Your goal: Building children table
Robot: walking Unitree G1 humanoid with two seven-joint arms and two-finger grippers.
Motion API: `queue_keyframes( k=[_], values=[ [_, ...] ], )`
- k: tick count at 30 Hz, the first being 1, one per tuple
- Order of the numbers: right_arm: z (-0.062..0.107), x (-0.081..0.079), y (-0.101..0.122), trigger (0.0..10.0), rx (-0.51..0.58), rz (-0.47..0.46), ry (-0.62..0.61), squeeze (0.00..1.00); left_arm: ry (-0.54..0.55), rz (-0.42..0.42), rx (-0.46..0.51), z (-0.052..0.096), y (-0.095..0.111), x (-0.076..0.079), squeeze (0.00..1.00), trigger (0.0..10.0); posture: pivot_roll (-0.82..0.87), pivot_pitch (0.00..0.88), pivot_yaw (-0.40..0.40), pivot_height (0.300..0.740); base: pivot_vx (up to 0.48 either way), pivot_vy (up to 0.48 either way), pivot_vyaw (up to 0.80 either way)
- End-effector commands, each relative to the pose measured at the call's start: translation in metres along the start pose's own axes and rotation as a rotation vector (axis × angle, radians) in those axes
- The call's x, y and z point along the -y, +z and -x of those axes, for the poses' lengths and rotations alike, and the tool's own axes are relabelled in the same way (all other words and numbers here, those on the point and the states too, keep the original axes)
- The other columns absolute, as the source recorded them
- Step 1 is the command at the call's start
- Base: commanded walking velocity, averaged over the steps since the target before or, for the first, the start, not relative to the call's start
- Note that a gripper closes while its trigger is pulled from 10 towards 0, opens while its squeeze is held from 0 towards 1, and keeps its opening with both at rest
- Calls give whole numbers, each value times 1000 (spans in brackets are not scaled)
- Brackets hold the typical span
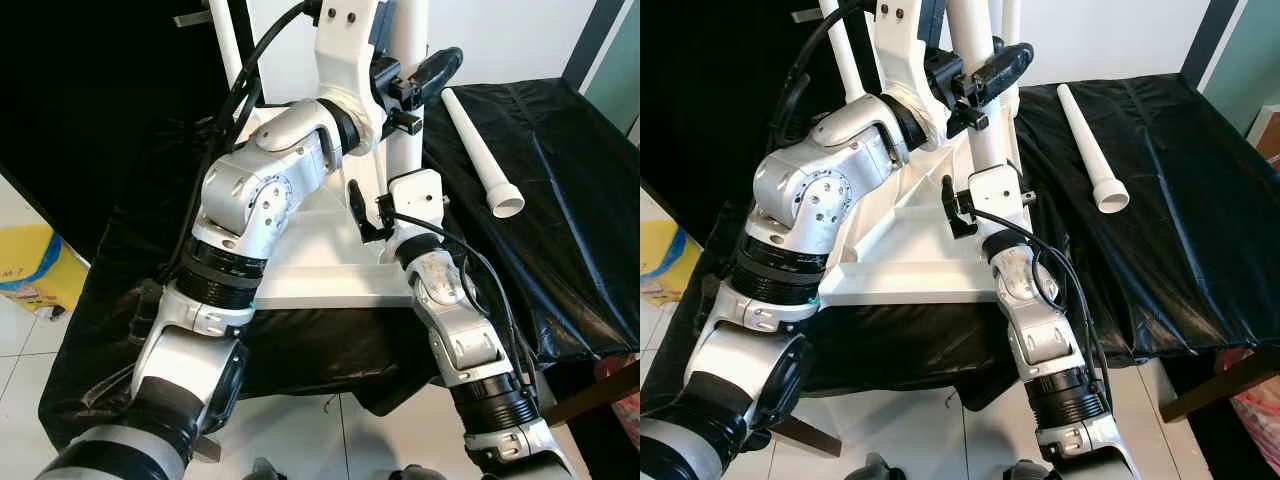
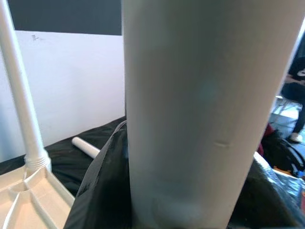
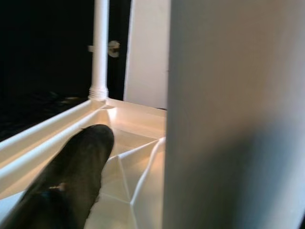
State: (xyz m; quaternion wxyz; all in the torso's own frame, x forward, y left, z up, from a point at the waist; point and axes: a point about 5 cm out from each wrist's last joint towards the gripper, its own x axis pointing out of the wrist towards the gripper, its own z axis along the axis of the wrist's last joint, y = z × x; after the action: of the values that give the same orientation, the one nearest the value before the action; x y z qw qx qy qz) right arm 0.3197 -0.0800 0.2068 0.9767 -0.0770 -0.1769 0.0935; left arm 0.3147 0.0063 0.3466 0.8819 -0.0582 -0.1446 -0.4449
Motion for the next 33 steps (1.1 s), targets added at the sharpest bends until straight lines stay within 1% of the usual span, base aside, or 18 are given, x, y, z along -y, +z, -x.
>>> queue_keyframes(
  k=[1,2,11,15,16,17,18,21,22,23,24,25,26,28,29,32,33],
  values=[
    [-6,-5,4,4510,20,13,-1,0,-29,-12,18,-4,7,8,0,10000,-118,48,74,740,0,0,0],
    [-8,-5,4,0,18,4,-10,0,-32,-16,18,-5,7,10,0,10000,-113,47,71,740,0,0,0],
    [-10,-6,3,0,6,-10,-28,0,-39,-36,18,-7,5,12,0,10000,-110,46,67,740,0,0,0],
    [-9,-4,1,0,-10,-21,-42,0,-52,-52,19,-7,4,15,0,10000,-108,45,66,740,0,0,0],
    [-9,-3,0,10000,-18,-28,-55,0,-68,-44,25,-6,3,17,0,10000,-108,45,66,740,0,0,0],
    [-9,-3,0,10000,-18,-28,-55,0,-68,-44,25,-6,3,17,0,10000,-108,45,66,740,0,0,0],
    [-10,0,-2,10000,-35,-54,-79,0,-94,-23,48,-5,2,20,1000,10000,-109,47,66,740,0,0,0],
    [-11,4,-4,10000,-51,-88,-105,0,-110,-18,75,-3,4,23,1000,10000,-109,47,67,740,0,0,0],
    [-12,9,-7,10000,-71,-132,-149,0,-114,-66,83,0,4,24,1000,10000,-110,47,65,740,0,0,0],
    [-12,9,-7,10000,-71,-132,-149,0,-114,-66,83,0,4,24,1000,10000,-110,47,65,740,0,0,0],
    [-12,12,-8,10000,-82,-151,-170,0,-112,-95,81,1,3,24,1000,10000,-110,47,65,740,0,0,0],
    [-12,15,-9,10000,-88,-158,-194,0,-94,-112,71,2,0,22,0,10000,-112,48,64,740,0,0,0],
    [-12,18,-11,10000,-100,-173,-216,0,-75,-122,71,3,-1,19,0,10000,-113,48,64,740,0,0,0],
    [-11,20,-12,10000,-106,-181,-227,0,-63,-117,76,4,-1,17,0,10000,-113,48,64,740,0,0,0],
    [-11,23,-13,10000,-111,-187,-242,0,-44,-122,106,6,2,14,0,10000,-112,48,63,740,0,0,0],
    [-10,25,-14,10000,-113,-190,-251,0,-34,-126,129,8,4,13,0,10000,-112,49,63,740,0,0,0],
    [-9,28,-15,10000,-118,-197,-268,0,-26,-122,150,11,6,11,0,10000,-111,49,62,740,0,0,0]
  ],
)
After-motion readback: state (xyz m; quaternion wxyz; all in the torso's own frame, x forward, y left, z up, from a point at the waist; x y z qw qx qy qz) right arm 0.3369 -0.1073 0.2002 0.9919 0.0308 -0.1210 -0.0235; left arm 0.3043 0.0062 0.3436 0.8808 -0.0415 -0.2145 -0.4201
